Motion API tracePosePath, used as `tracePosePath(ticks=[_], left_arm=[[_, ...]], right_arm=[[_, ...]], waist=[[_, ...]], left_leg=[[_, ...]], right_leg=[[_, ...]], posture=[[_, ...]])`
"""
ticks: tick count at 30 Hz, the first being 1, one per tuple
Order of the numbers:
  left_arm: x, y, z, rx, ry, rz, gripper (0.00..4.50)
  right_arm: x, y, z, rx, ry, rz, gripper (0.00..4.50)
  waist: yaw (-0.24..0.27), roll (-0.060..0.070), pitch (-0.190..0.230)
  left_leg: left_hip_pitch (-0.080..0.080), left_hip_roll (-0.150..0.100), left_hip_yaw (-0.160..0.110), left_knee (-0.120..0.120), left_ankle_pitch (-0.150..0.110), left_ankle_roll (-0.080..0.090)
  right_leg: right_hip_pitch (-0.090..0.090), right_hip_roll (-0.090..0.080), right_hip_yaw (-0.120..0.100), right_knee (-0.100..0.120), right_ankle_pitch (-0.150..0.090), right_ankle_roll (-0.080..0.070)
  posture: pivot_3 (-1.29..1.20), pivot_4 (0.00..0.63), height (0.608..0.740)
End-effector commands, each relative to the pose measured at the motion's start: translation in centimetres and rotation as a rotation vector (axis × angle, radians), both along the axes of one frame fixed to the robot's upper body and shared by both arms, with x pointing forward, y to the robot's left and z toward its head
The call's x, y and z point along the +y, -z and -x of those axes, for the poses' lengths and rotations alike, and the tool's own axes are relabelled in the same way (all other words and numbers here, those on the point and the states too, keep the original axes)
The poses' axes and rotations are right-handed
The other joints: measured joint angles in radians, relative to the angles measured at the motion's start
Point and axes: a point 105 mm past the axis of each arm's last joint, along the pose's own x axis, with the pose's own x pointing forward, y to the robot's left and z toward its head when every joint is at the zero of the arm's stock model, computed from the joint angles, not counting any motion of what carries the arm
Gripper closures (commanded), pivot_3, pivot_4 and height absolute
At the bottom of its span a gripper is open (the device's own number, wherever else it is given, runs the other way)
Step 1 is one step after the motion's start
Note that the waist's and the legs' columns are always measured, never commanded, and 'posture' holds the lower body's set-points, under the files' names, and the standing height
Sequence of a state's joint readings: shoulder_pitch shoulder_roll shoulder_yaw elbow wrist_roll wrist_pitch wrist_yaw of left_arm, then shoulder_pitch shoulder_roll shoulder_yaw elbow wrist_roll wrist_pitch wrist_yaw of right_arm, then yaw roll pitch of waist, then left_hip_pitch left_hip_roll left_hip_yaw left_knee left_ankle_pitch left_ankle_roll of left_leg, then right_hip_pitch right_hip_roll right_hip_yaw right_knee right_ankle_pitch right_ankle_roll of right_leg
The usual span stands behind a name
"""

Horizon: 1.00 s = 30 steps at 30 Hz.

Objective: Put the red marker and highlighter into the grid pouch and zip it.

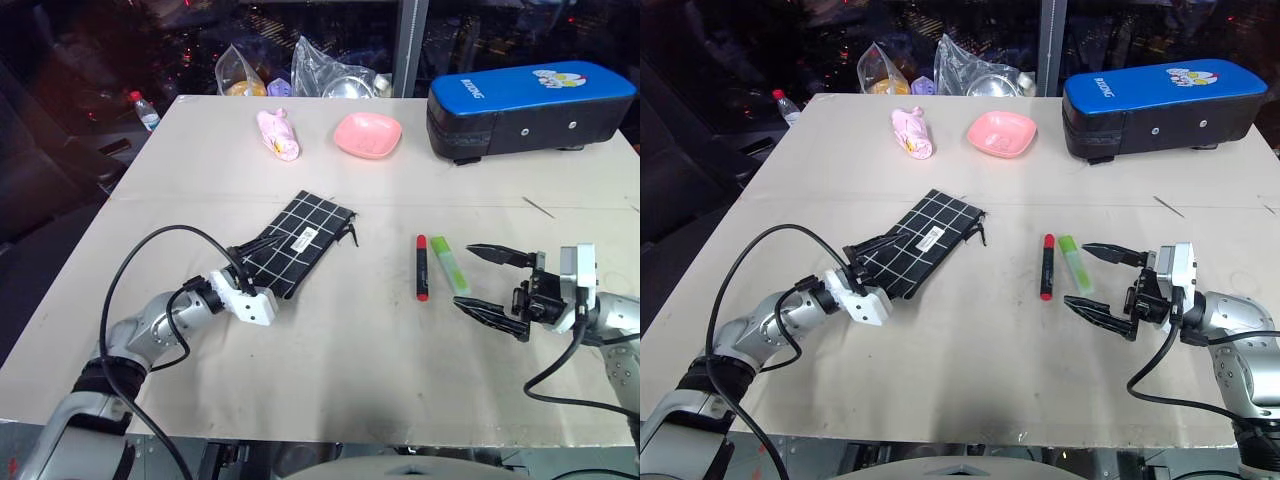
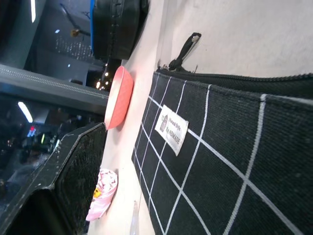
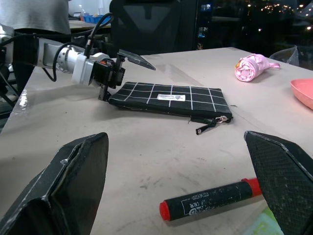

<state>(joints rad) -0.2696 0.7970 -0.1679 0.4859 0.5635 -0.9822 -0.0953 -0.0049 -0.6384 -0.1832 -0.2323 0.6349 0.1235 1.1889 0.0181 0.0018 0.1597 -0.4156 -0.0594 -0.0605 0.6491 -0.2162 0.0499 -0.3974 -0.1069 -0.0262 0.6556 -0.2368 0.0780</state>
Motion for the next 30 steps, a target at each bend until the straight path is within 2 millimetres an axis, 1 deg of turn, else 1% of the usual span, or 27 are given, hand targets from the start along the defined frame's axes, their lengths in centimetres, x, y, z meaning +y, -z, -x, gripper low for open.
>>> tracePosePath(ticks=[1,4,6,7,8,12,15,18,20,22,25,27,30], left_arm=[[0.0,0.2,0.3,0.008,-0.024,0.02,1.33],[0.1,0.2,0.4,0.01,-0.036,0.027,2.77],[0.1,0.3,0.4,0.013,-0.045,0.034,3.58],[0.2,0.3,0.4,0.014,-0.049,0.04,3.81],[0.2,0.3,0.4,0.013,-0.052,0.047,4.44],[0.2,0.0,0.5,0.002,-0.054,0.073,4.49],[0.1,-0.8,0.6,0.0,-0.055,0.163,4.49],[-0.6,-4.0,-0.1,0.024,-0.088,0.421,4.49],[-1.1,-5.1,-0.5,0.08,-0.1,0.533,4.49],[-1.9,-5.9,-0.6,0.157,-0.078,0.626,4.49],[-3.6,-6.6,-0.2,0.295,-0.011,0.73,4.49],[-4.4,-6.8,0.1,0.35,0.021,0.757,4.49],[-5.3,-6.8,0.4,0.384,0.047,0.746,4.49]], right_arm=[[0.2,-0.7,0.2,-0.047,-0.003,-0.008,0.0],[0.3,-0.6,0.1,-0.049,-0.003,-0.01,0.0],[0.4,-0.6,0.0,-0.051,-0.004,-0.01,0.0],[0.4,-0.6,0.0,-0.051,-0.005,-0.01,0.0],[0.4,-0.6,-0.1,-0.051,-0.006,-0.01,0.0],[0.5,-0.6,-0.1,-0.052,-0.01,-0.012,0.0],[0.6,-0.6,-0.2,-0.052,-0.016,-0.014,0.0],[1.5,-1.3,-0.8,-0.055,-0.008,-0.036,0.0],[2.3,-1.8,-1.4,-0.056,0.008,-0.034,0.0],[3.3,-2.1,-2.8,-0.056,0.072,-0.025,0.0],[5.2,-3.2,-5.3,-0.081,0.172,-0.006,0.0],[5.8,-3.5,-6.8,-0.09,0.237,0.019,0.0],[6.4,-3.8,-9.8,-0.017,0.349,0.048,0.0]], waist=[[-0.002,0.0,0.0],[-0.002,0.0,0.0],[-0.001,0.0,0.0],[0.0,0.0,0.0],[0.0,0.0,0.0],[0.0,0.001,0.0],[0.0,0.0,0.0],[-0.002,-0.001,0.001],[-0.003,-0.004,0.003],[-0.004,-0.004,0.003],[-0.009,-0.004,0.003],[-0.01,-0.004,0.003],[-0.007,-0.005,0.004]], left_leg=[[0.0,0.0,0.0,0.0,0.0,0.0],[0.0,0.001,0.0,0.0,0.0,0.0],[0.0,0.001,0.0,0.0,-0.001,-0.002],[0.0,0.001,0.0,0.0,-0.001,-0.002],[0.0,0.0,0.0,0.0,-0.001,-0.002],[0.0,0.0,0.0,0.0,-0.001,-0.002],[0.0,0.0,0.0,0.0,-0.001,-0.002],[0.0,0.0,0.0,0.0,-0.001,-0.002],[-0.001,0.002,0.0,0.001,-0.001,-0.002],[-0.001,0.003,-0.001,0.001,-0.001,-0.002],[-0.001,0.003,0.0,0.001,-0.001,-0.002],[-0.002,0.004,0.001,0.0,0.001,0.001],[-0.002,0.003,0.001,0.0,0.001,0.001]], right_leg=[[0.0,0.0,0.0,0.0,0.0,0.0],[0.0,0.0,0.0,0.0,0.0,0.0],[0.0,0.0,0.0,0.0,0.0,0.0],[0.0,0.0,0.0,0.0,0.0,0.0],[0.0,0.0,0.0,0.0,0.0,0.0],[0.0,0.0,0.0,0.0,0.0,0.0],[0.0,0.0,0.0,0.0,0.0,0.0],[0.0,-0.001,0.0,-0.001,0.0,0.0],[0.0,-0.003,0.0,-0.001,0.0,0.0],[-0.001,-0.002,0.0,-0.001,0.0,-0.001],[-0.002,-0.001,0.002,0.0,0.0,-0.001],[-0.004,0.0,0.003,0.001,-0.001,-0.002],[-0.005,0.004,0.003,0.001,-0.001,-0.002]], posture=[[0.0,0.15,0.726],[0.0,0.15,0.726],[0.0,0.15,0.726],[0.0,0.15,0.726],[0.0,0.15,0.726],[0.0,0.15,0.726],[0.0,0.15,0.726],[0.0,0.15,0.726],[0.0,0.15,0.726],[0.0,0.15,0.726],[0.0,0.15,0.726],[0.0,0.15,0.726],[0.0,0.15,0.726]])
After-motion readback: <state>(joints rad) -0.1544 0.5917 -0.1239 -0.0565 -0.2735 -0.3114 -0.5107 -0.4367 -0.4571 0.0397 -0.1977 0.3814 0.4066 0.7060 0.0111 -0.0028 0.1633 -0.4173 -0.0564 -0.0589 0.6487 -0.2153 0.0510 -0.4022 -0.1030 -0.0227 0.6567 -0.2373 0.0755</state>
